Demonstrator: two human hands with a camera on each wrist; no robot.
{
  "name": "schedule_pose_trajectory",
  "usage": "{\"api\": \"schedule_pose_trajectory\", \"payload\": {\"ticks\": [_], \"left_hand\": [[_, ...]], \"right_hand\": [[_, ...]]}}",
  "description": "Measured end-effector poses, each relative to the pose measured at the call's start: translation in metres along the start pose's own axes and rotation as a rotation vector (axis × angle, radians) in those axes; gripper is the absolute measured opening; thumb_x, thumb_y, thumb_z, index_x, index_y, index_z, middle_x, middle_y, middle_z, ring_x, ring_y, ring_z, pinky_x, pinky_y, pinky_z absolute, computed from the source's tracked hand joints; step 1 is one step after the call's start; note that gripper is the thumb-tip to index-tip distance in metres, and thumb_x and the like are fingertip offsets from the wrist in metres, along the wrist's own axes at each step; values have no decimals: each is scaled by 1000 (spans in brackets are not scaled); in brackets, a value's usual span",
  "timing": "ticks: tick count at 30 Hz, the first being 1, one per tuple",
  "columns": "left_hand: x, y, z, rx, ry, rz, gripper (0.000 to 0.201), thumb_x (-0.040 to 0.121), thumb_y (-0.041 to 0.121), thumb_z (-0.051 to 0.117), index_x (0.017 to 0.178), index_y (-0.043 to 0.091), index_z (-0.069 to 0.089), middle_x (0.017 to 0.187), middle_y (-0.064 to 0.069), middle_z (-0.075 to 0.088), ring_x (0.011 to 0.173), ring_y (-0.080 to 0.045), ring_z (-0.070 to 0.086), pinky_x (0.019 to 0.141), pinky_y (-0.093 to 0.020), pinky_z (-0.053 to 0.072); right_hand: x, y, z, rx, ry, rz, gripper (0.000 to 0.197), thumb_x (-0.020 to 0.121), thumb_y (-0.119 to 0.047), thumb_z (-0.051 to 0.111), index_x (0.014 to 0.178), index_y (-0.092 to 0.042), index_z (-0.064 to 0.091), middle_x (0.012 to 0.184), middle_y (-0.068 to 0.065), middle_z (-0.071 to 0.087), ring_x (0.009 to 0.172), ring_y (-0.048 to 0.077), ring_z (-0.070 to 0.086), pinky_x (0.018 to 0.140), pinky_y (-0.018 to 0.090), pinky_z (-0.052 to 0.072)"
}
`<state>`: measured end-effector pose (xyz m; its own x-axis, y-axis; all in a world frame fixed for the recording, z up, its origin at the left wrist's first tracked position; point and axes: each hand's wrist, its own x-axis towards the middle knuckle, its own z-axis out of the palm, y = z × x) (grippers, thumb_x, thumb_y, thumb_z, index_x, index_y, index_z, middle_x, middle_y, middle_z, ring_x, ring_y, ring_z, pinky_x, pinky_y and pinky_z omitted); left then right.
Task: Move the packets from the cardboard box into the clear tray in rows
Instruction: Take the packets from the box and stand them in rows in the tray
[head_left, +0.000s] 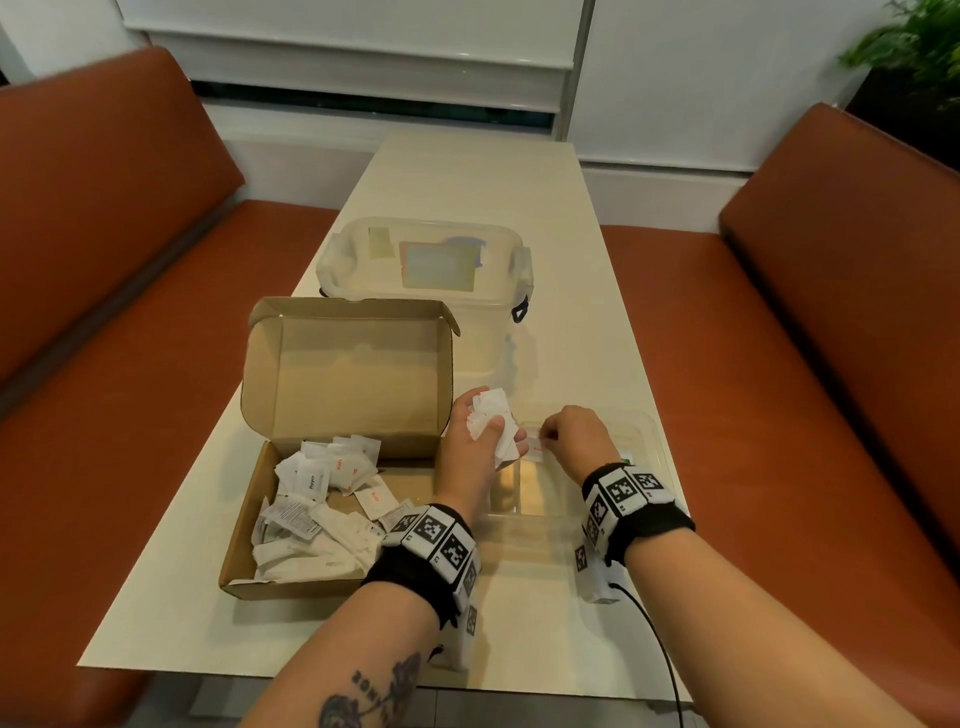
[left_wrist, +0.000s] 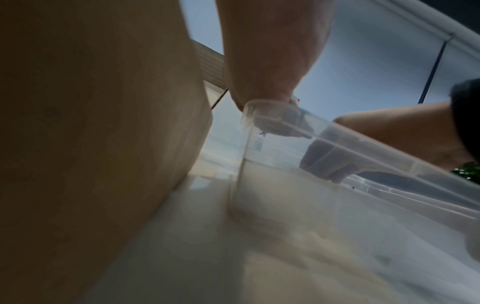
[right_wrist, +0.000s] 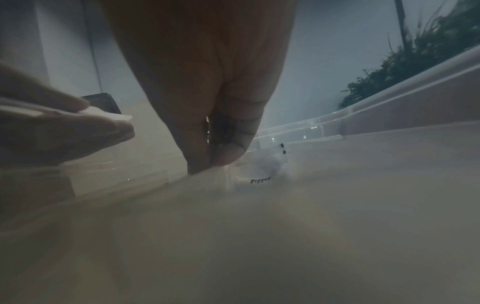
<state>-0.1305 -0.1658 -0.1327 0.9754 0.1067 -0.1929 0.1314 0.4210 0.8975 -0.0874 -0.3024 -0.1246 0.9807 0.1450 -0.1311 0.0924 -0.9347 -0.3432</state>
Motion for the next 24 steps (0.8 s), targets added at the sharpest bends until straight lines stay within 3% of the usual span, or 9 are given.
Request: {"api": "schedule_pose_trajectory", "payload": {"ticks": [6,11,13,15,18,22,24], "left_hand": [[0,0,1,5,5,-3,45,92,-7,46,102,35,58,108,-14,57,78,-24,69,65,-36,58],[-1,1,0,192,61,61,49,87,3,59,100,49,57,110,1,60,100,-31,65,85,-54,54],[-3,2,1,204,51,73,48,87,4,63,100,50,57,109,4,61,102,-28,64,86,-55,53],[-4,3,1,191,57,71,45,88,4,62,102,47,57,109,4,61,102,-26,64,86,-54,54],[-3,5,2,176,86,70,36,92,7,58,104,41,56,106,6,61,99,-22,63,89,-49,54],[-5,8,4,88,79,3,19,99,19,47,104,35,57,102,-3,60,86,-22,61,81,-47,52],[-6,9,3,41,48,-47,17,101,23,44,105,31,58,104,-9,59,89,-25,60,83,-51,51]], "right_hand": [[0,1,3,-13,39,-10,16,91,-9,53,101,-5,64,104,12,58,95,25,56,75,25,37],[-10,-13,-7,409,246,-76,5,83,-15,63,80,-16,59,73,-5,57,68,12,51,63,22,41],[-13,-21,-12,585,192,-76,7,82,-15,65,86,-20,61,77,-3,61,66,11,55,63,20,48],[-15,-24,-16,726,101,-28,9,83,-15,67,90,-16,62,79,2,64,65,16,61,59,24,54],[-16,-22,-17,828,4,8,5,83,-10,68,86,-10,64,72,3,64,60,14,65,53,21,54],[-18,-17,-15,860,-47,25,13,75,-5,75,79,-9,63,67,3,63,55,9,64,53,21,53],[-19,-14,-14,869,-41,25,14,75,-5,76,74,-10,63,63,0,62,56,11,63,54,21,52]]}}
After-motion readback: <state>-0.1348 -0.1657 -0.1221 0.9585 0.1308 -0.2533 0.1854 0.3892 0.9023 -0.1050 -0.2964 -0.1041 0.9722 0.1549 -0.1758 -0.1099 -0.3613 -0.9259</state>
